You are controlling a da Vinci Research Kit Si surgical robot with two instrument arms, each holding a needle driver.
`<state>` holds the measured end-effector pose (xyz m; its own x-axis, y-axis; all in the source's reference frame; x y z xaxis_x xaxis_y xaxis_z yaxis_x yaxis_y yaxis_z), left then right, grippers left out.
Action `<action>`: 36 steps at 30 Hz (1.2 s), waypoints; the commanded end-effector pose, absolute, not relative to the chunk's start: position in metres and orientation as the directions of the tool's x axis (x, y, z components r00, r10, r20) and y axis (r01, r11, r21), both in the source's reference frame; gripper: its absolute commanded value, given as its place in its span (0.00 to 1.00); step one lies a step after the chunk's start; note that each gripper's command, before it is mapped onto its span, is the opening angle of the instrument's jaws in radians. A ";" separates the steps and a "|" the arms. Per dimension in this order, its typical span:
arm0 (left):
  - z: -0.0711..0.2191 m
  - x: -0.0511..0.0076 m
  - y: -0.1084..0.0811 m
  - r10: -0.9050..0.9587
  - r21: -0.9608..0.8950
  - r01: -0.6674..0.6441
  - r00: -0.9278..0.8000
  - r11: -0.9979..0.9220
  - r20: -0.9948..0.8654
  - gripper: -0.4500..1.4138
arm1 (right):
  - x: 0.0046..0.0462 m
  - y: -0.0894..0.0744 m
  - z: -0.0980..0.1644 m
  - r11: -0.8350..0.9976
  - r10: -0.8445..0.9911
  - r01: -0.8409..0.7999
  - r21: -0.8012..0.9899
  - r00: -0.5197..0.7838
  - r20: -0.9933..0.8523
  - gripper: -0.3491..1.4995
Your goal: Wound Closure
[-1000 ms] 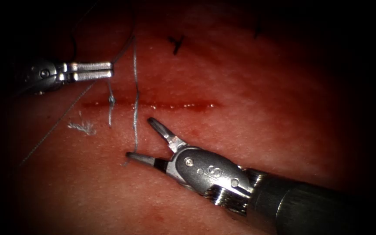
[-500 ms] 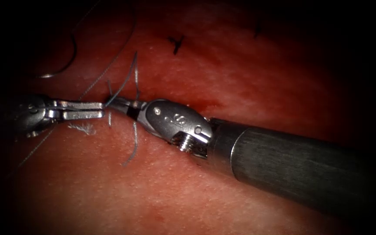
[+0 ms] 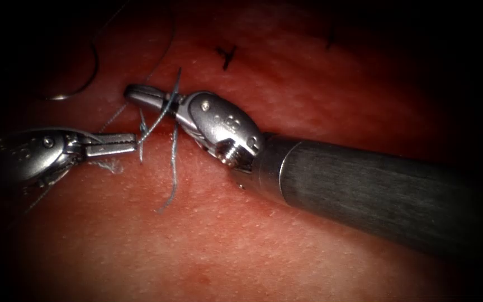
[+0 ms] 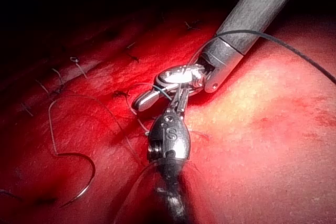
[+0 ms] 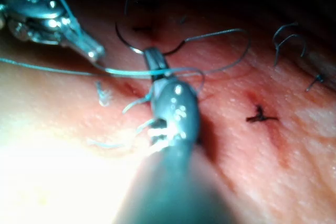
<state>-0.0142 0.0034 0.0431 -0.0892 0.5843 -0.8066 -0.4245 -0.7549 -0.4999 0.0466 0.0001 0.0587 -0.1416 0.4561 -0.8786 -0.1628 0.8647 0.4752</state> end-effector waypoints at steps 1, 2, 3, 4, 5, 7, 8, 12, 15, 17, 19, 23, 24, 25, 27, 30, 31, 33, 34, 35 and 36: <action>0.044 -0.0148 0.004 0.590 -0.503 -0.428 -0.094 -0.751 -0.802 0.00 | 0.0477 0.001 0.059 0.870 0.454 -0.136 0.475 -0.157 -0.877 0.00; 0.045 -0.0147 0.004 0.593 -0.503 -0.431 -0.096 -0.749 -0.799 0.00 | 0.0478 0.001 0.059 0.872 0.455 -0.118 0.476 -0.165 -0.875 0.00; 0.045 -0.0146 0.004 0.595 -0.505 -0.434 -0.096 -0.746 -0.798 0.00 | 0.0478 0.001 0.058 0.873 0.457 -0.098 0.477 -0.177 -0.872 0.00; 0.046 -0.0145 0.004 0.597 -0.503 -0.440 -0.099 -0.744 -0.796 0.00 | 0.0478 0.001 0.058 0.874 0.457 -0.083 0.478 -0.193 -0.869 0.00; 0.046 -0.0143 0.004 0.599 -0.504 -0.443 -0.098 -0.741 -0.795 0.00 | 0.0477 0.001 0.058 0.875 0.457 -0.071 0.479 -0.207 -0.865 0.00; 0.047 -0.0140 0.004 0.603 -0.502 -0.450 -0.107 -0.738 -0.791 0.00 | 0.0476 0.001 0.058 0.875 0.460 -0.041 0.482 -0.236 -0.856 0.00; 0.048 -0.0138 0.004 0.606 -0.502 -0.452 -0.111 -0.737 -0.788 0.00 | 0.0475 0.002 0.058 0.875 0.462 -0.029 0.483 -0.247 -0.852 0.00; 0.049 -0.0129 0.003 0.611 -0.498 -0.466 -0.124 -0.732 -0.782 0.00 | 0.0471 0.002 0.057 0.873 0.471 0.013 0.487 -0.277 -0.837 0.00; 0.050 -0.0124 0.003 0.609 -0.491 -0.473 -0.131 -0.732 -0.782 0.00 | 0.0472 0.002 0.056 0.877 0.469 0.043 0.478 -0.296 -0.832 0.00; 0.050 -0.0121 0.004 0.611 -0.489 -0.479 -0.133 -0.729 -0.781 0.00 | 0.0473 0.002 0.056 0.879 0.470 0.073 0.470 -0.291 -0.833 0.00; 0.050 -0.0119 0.004 0.613 -0.488 -0.486 -0.134 -0.725 -0.779 0.00 | 0.0474 0.002 0.055 0.885 0.466 0.114 0.452 -0.264 -0.844 0.00; 0.051 -0.0121 0.005 0.615 -0.483 -0.498 -0.136 -0.720 -0.777 0.00 | 0.0477 0.001 0.056 0.885 0.457 0.198 0.422 -0.193 -0.868 0.00; 0.051 -0.0122 0.005 0.616 -0.480 -0.503 -0.139 -0.719 -0.776 0.00 | 0.0478 0.001 0.056 0.885 0.450 0.219 0.411 -0.173 -0.876 0.00; 0.051 -0.0123 0.005 0.616 -0.481 -0.499 -0.141 -0.721 -0.775 0.00 | 0.0478 0.001 0.056 0.881 0.445 0.249 0.403 -0.148 -0.883 0.00; 0.051 -0.0124 0.005 0.615 -0.482 -0.496 -0.142 -0.722 -0.775 0.00 | 0.0478 0.000 0.056 0.875 0.429 0.293 0.385 -0.099 -0.898 0.00; 0.051 -0.0124 0.005 0.616 -0.485 -0.490 -0.143 -0.725 -0.775 0.00 | 0.0472 -0.001 0.056 0.851 0.397 0.383 0.360 -0.020 -0.918 0.00; 0.051 -0.0123 0.005 0.616 -0.485 -0.490 -0.143 -0.724 -0.775 0.00 | 0.0470 -0.001 0.056 0.845 0.392 0.400 0.354 -0.013 -0.920 0.00; 0.051 -0.0124 0.005 0.607 -0.477 -0.486 -0.150 -0.733 -0.780 0.00 | 0.0467 -0.001 0.056 0.832 0.379 0.437 0.342 0.002 -0.925 0.00; 0.052 -0.0125 0.006 0.607 -0.476 -0.487 -0.150 -0.732 -0.780 0.00 | 0.0466 -0.001 0.056 0.823 0.368 0.460 0.334 0.018 -0.930 0.00; 0.052 -0.0126 0.006 0.603 -0.473 -0.485 -0.152 -0.736 -0.783 0.00 | 0.0466 -0.001 0.056 0.815 0.358 0.478 0.329 0.032 -0.933 0.00; 0.052 -0.0127 0.006 0.599 -0.469 -0.482 -0.157 -0.740 -0.785 0.00 | 0.0466 -0.001 0.056 0.807 0.348 0.494 0.324 0.046 -0.936 0.00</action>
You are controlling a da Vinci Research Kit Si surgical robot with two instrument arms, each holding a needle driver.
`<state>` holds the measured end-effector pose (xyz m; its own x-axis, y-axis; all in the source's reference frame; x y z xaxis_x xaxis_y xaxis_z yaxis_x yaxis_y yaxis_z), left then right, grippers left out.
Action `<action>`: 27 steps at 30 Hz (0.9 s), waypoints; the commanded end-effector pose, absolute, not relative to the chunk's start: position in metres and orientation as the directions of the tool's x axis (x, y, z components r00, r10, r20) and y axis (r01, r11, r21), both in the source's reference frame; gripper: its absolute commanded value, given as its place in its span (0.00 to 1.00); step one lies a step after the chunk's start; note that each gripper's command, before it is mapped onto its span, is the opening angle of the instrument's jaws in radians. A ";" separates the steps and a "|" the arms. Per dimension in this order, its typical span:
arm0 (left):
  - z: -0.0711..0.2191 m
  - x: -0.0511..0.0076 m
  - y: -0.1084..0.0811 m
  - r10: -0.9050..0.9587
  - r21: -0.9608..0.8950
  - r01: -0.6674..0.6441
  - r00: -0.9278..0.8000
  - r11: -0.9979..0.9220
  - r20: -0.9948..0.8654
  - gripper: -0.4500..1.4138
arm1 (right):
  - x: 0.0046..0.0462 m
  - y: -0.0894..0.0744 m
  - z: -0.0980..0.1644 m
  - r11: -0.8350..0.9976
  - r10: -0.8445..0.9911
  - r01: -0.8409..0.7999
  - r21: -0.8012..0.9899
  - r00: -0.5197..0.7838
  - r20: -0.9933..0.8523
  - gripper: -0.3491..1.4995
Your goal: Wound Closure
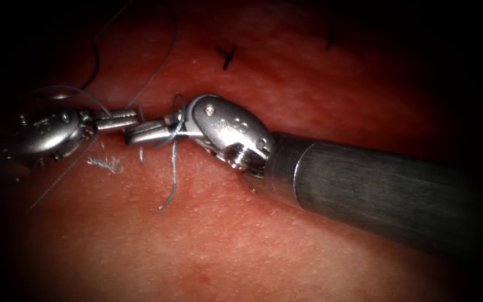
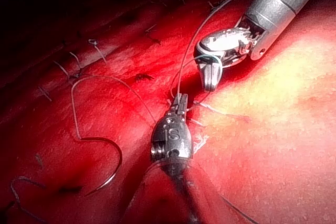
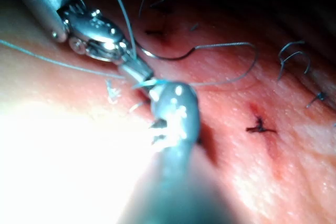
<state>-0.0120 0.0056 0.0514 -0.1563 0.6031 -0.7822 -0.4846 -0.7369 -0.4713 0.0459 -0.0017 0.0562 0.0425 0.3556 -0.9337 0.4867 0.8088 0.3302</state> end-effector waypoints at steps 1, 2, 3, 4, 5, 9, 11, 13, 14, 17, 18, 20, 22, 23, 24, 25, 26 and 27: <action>0.052 -0.0128 0.006 0.595 -0.464 -0.482 -0.159 -0.743 -0.788 0.00 | 0.0465 -0.001 0.057 0.794 0.331 0.518 0.318 0.071 -0.941 0.00; 0.052 -0.0129 0.006 0.590 -0.459 -0.482 -0.161 -0.746 -0.791 0.00 | 0.0465 -0.001 0.057 0.785 0.317 0.534 0.314 0.088 -0.944 0.00; 0.052 -0.0130 0.007 0.586 -0.454 -0.482 -0.164 -0.749 -0.793 0.00 | 0.0465 -0.001 0.057 0.774 0.304 0.552 0.309 0.104 -0.947 0.00; 0.052 -0.0132 0.007 0.582 -0.450 -0.481 -0.165 -0.753 -0.796 0.00 | 0.0466 -0.001 0.057 0.748 0.273 0.592 0.299 0.137 -0.952 0.00; 0.052 -0.0133 0.007 0.582 -0.451 -0.480 -0.165 -0.753 -0.797 0.00 | 0.0467 -0.001 0.057 0.732 0.255 0.615 0.293 0.153 -0.955 0.00; 0.053 -0.0139 0.007 0.574 -0.444 -0.472 -0.174 -0.762 -0.800 0.00 | 0.0470 -0.001 0.057 0.684 0.193 0.674 0.278 0.200 -0.961 0.09; 0.053 -0.0142 0.007 0.574 -0.446 -0.465 -0.177 -0.765 -0.800 0.00 | 0.0471 -0.001 0.057 0.660 0.168 0.701 0.269 0.212 -0.963 0.20; 0.053 -0.0145 0.007 0.573 -0.448 -0.459 -0.177 -0.768 -0.800 0.00 | 0.0472 -0.001 0.057 0.637 0.145 0.725 0.260 0.219 -0.965 0.37; 0.053 -0.0145 0.006 0.572 -0.448 -0.457 -0.177 -0.768 -0.801 0.00 | 0.0472 -0.001 0.057 0.626 0.139 0.737 0.255 0.217 -0.966 0.40; 0.053 -0.0145 0.006 0.571 -0.448 -0.453 -0.179 -0.770 -0.801 0.00 | 0.0472 -0.001 0.057 0.595 0.132 0.765 0.247 0.210 -0.969 0.53; 0.053 -0.0145 0.006 0.571 -0.448 -0.453 -0.179 -0.771 -0.801 0.00 | 0.0472 -0.001 0.057 0.587 0.127 0.771 0.247 0.214 -0.969 0.57; 0.053 -0.0144 0.006 0.571 -0.448 -0.452 -0.179 -0.771 -0.802 0.00 | 0.0472 -0.001 0.057 0.567 0.113 0.785 0.248 0.225 -0.968 0.60; 0.053 -0.0143 0.006 0.571 -0.448 -0.450 -0.182 -0.772 -0.801 0.00 | 0.0472 -0.002 0.057 0.548 0.115 0.794 0.265 0.242 -0.964 0.63; 0.053 -0.0142 0.006 0.570 -0.448 -0.449 -0.182 -0.773 -0.801 0.00 | 0.0472 -0.002 0.057 0.540 0.116 0.799 0.264 0.240 -0.964 0.64; 0.053 -0.0142 0.006 0.570 -0.448 -0.449 -0.182 -0.773 -0.801 0.00 | 0.0472 -0.002 0.057 0.531 0.120 0.803 0.269 0.243 -0.963 0.64; 0.053 -0.0141 0.006 0.570 -0.448 -0.448 -0.182 -0.774 -0.801 0.00 | 0.0471 -0.002 0.057 0.524 0.119 0.809 0.267 0.240 -0.963 0.64; 0.053 -0.0141 0.006 0.569 -0.448 -0.448 -0.182 -0.774 -0.802 0.00 | 0.0471 -0.002 0.057 0.518 0.122 0.811 0.272 0.245 -0.962 0.64; 0.053 -0.0141 0.006 0.568 -0.447 -0.447 -0.182 -0.775 -0.802 0.00 | 0.0471 -0.002 0.057 0.512 0.122 0.815 0.272 0.244 -0.962 0.65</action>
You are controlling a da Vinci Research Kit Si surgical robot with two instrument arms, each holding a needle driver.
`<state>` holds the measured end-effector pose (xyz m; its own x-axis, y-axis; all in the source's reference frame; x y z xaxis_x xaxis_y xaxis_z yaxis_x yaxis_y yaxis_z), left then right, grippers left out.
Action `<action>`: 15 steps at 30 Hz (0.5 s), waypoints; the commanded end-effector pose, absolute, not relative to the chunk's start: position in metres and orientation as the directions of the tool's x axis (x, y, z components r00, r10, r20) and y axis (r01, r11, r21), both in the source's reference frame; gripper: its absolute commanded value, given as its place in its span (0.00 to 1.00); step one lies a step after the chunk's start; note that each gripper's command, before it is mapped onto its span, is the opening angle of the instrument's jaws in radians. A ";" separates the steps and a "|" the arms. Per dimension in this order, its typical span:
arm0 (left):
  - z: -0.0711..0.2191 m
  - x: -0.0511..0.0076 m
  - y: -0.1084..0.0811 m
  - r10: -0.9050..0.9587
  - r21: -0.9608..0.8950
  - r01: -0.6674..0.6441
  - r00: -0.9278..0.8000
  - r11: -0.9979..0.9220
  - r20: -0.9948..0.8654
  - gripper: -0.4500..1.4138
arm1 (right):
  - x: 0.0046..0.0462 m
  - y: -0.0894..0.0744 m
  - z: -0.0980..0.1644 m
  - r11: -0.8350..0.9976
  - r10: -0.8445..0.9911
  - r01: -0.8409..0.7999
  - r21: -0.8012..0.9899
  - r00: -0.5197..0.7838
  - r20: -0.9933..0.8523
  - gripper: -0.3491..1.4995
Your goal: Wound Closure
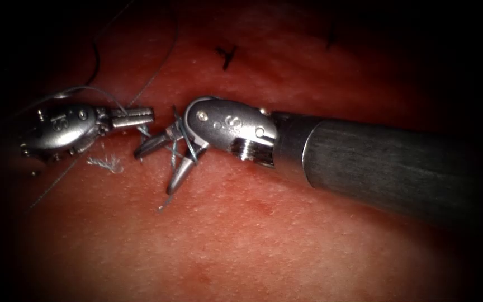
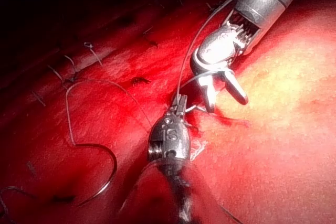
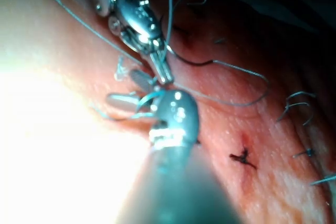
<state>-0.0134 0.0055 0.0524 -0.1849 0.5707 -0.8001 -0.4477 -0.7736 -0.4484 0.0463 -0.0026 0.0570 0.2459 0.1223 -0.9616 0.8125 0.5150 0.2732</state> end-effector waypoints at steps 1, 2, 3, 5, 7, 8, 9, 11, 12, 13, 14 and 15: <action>0.053 -0.0140 0.006 0.568 -0.446 -0.447 -0.183 -0.775 -0.803 0.00 | 0.0470 -0.003 0.057 0.503 0.123 0.820 0.274 0.246 -0.961 0.65; 0.053 -0.0140 0.006 0.567 -0.446 -0.447 -0.183 -0.776 -0.803 0.00 | 0.0469 -0.003 0.057 0.497 0.122 0.824 0.273 0.245 -0.962 0.65; 0.053 -0.0140 0.006 0.567 -0.446 -0.446 -0.183 -0.776 -0.803 0.00 | 0.0468 -0.003 0.057 0.491 0.121 0.828 0.272 0.244 -0.962 0.65; 0.053 -0.0139 0.006 0.566 -0.445 -0.446 -0.183 -0.776 -0.804 0.00 | 0.0467 -0.004 0.057 0.475 0.123 0.834 0.279 0.252 -0.960 0.60; 0.053 -0.0138 0.006 0.566 -0.446 -0.445 -0.183 -0.777 -0.804 0.00 | 0.0466 -0.004 0.058 0.467 0.118 0.841 0.274 0.248 -0.961 0.60; 0.053 -0.0138 0.006 0.566 -0.446 -0.444 -0.183 -0.777 -0.804 0.00 | 0.0466 -0.004 0.058 0.462 0.117 0.843 0.275 0.249 -0.961 0.59; 0.053 -0.0138 0.006 0.566 -0.446 -0.444 -0.183 -0.777 -0.804 0.00 | 0.0465 -0.004 0.058 0.457 0.117 0.845 0.276 0.250 -0.961 0.59; 0.053 -0.0138 0.006 0.566 -0.446 -0.444 -0.183 -0.777 -0.804 0.00 | 0.0464 -0.005 0.058 0.448 0.111 0.852 0.271 0.248 -0.962 0.57; 0.053 -0.0138 0.006 0.566 -0.446 -0.444 -0.183 -0.777 -0.804 0.00 | 0.0464 -0.005 0.058 0.445 0.106 0.855 0.268 0.247 -0.963 0.56; 0.053 -0.0138 0.006 0.566 -0.446 -0.444 -0.183 -0.777 -0.804 0.00 | 0.0464 -0.005 0.058 0.442 0.099 0.856 0.267 0.249 -0.963 0.56; 0.053 -0.0138 0.006 0.566 -0.446 -0.444 -0.183 -0.777 -0.804 0.00 | 0.0464 -0.005 0.058 0.439 0.087 0.858 0.267 0.255 -0.963 0.55; 0.053 -0.0138 0.006 0.566 -0.446 -0.444 -0.183 -0.777 -0.804 0.00 | 0.0465 -0.005 0.058 0.436 0.077 0.859 0.269 0.262 -0.962 0.55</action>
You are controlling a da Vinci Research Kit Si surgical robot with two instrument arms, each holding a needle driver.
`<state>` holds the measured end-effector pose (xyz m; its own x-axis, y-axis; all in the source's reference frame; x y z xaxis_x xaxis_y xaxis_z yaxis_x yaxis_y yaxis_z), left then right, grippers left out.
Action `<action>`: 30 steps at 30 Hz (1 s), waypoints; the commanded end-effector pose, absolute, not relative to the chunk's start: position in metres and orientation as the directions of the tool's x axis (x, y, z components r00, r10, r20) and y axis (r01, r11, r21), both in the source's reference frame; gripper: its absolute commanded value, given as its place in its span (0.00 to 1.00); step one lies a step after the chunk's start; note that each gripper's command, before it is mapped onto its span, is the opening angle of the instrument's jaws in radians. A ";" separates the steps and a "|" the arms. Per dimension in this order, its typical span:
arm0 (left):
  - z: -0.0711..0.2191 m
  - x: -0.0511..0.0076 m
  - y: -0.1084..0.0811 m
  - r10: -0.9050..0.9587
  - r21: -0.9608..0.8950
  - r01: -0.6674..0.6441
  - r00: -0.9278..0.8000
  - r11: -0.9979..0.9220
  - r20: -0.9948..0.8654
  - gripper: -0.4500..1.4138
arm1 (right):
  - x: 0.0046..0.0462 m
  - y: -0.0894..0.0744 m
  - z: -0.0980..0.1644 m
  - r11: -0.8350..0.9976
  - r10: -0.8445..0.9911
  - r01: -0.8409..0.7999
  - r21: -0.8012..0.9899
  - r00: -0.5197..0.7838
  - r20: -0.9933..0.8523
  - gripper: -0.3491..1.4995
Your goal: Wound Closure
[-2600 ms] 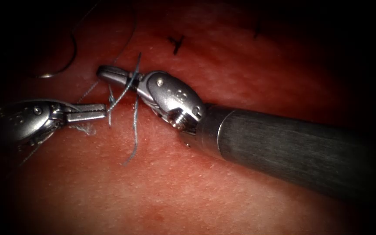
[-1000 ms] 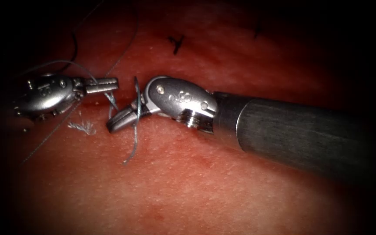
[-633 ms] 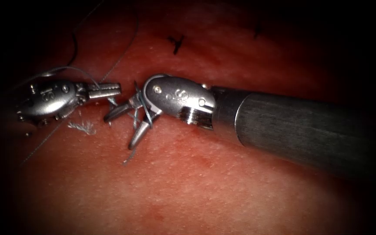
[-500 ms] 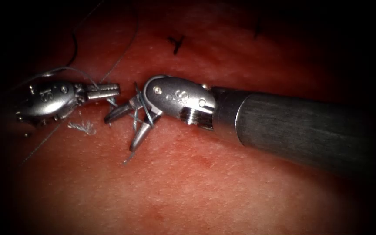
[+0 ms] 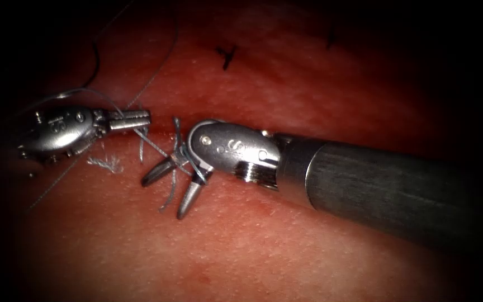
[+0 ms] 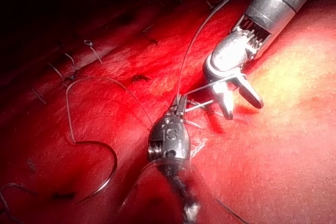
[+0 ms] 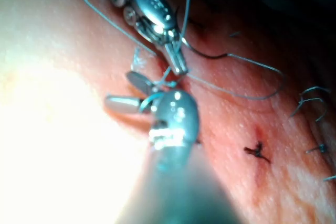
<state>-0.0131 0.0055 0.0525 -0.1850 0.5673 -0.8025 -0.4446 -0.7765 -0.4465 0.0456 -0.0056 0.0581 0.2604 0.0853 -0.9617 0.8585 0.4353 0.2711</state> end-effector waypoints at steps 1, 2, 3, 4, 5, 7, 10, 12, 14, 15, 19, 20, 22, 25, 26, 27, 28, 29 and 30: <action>0.053 -0.0138 0.006 0.566 -0.446 -0.444 -0.183 -0.777 -0.804 0.00 | 0.0466 -0.005 0.059 0.435 0.068 0.859 0.270 0.267 -0.961 0.54; 0.053 -0.0138 0.006 0.566 -0.446 -0.444 -0.183 -0.777 -0.804 0.00 | 0.0467 -0.005 0.059 0.431 0.052 0.860 0.272 0.278 -0.959 0.50; 0.053 -0.0138 0.006 0.565 -0.445 -0.444 -0.183 -0.777 -0.804 0.00 | 0.0468 -0.005 0.059 0.427 0.033 0.861 0.275 0.289 -0.957 0.48; 0.053 -0.0138 0.006 0.565 -0.444 -0.444 -0.183 -0.778 -0.805 0.00 | 0.0470 -0.005 0.059 0.423 0.013 0.862 0.279 0.302 -0.953 0.45; 0.053 -0.0138 0.006 0.564 -0.445 -0.442 -0.183 -0.779 -0.805 0.00 | 0.0471 -0.006 0.059 0.418 -0.008 0.863 0.283 0.315 -0.949 0.43; 0.053 -0.0139 0.005 0.563 -0.444 -0.441 -0.186 -0.780 -0.805 0.00 | 0.0474 -0.006 0.060 0.407 -0.056 0.865 0.293 0.344 -0.937 0.33; 0.053 -0.0139 0.005 0.563 -0.445 -0.438 -0.188 -0.781 -0.805 0.00 | 0.0478 -0.006 0.060 0.397 -0.109 0.865 0.306 0.375 -0.920 0.20; 0.053 -0.0139 0.005 0.563 -0.444 -0.438 -0.188 -0.781 -0.805 0.00 | 0.0482 -0.006 0.060 0.387 -0.164 0.869 0.308 0.393 -0.905 0.15; 0.053 -0.0139 0.005 0.563 -0.444 -0.438 -0.188 -0.781 -0.805 0.00 | 0.0486 -0.006 0.061 0.380 -0.192 0.873 0.305 0.398 -0.897 0.12; 0.053 -0.0139 0.005 0.563 -0.446 -0.435 -0.187 -0.782 -0.805 0.00 | 0.0488 -0.006 0.061 0.376 -0.211 0.877 0.300 0.396 -0.894 0.12; 0.053 -0.0139 0.005 0.563 -0.446 -0.435 -0.187 -0.782 -0.805 0.00 | 0.0492 -0.006 0.061 0.370 -0.266 0.884 0.285 0.395 -0.879 0.07; 0.053 -0.0139 0.005 0.563 -0.446 -0.435 -0.187 -0.783 -0.805 0.00 | 0.0492 -0.006 0.061 0.371 -0.271 0.883 0.286 0.398 -0.876 0.02; 0.053 -0.0139 0.005 0.562 -0.446 -0.434 -0.187 -0.783 -0.805 0.00 | 0.0491 -0.006 0.061 0.368 -0.280 0.886 0.283 0.396 -0.874 0.00; 0.053 -0.0137 0.004 0.562 -0.446 -0.432 -0.187 -0.784 -0.806 0.00 | 0.0491 -0.005 0.061 0.369 -0.281 0.884 0.286 0.399 -0.873 0.00; 0.053 -0.0137 0.004 0.561 -0.445 -0.432 -0.187 -0.784 -0.806 0.00 | 0.0492 -0.005 0.061 0.372 -0.283 0.883 0.286 0.401 -0.871 0.00; 0.053 -0.0138 0.004 0.560 -0.444 -0.431 -0.188 -0.785 -0.807 0.00 | 0.0492 -0.005 0.061 0.374 -0.278 0.883 0.285 0.400 -0.874 0.00; 0.053 -0.0138 0.004 0.559 -0.445 -0.429 -0.187 -0.786 -0.808 0.00 | 0.0492 -0.005 0.061 0.388 -0.268 0.879 0.279 0.397 -0.878 0.00; 0.052 -0.0139 0.003 0.558 -0.445 -0.426 -0.187 -0.788 -0.809 0.00 | 0.0492 -0.005 0.061 0.400 -0.256 0.875 0.273 0.392 -0.884 0.00; 0.052 -0.0141 0.003 0.556 -0.446 -0.421 -0.185 -0.790 -0.810 0.00 | 0.0492 -0.005 0.061 0.415 -0.238 0.870 0.266 0.386 -0.892 0.00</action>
<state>-0.0136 0.0012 0.0512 -0.1853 0.5567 -0.8098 -0.4134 -0.7918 -0.4497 0.0484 -0.0053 0.0607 0.3830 -0.2229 -0.8965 0.8661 0.4242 0.2646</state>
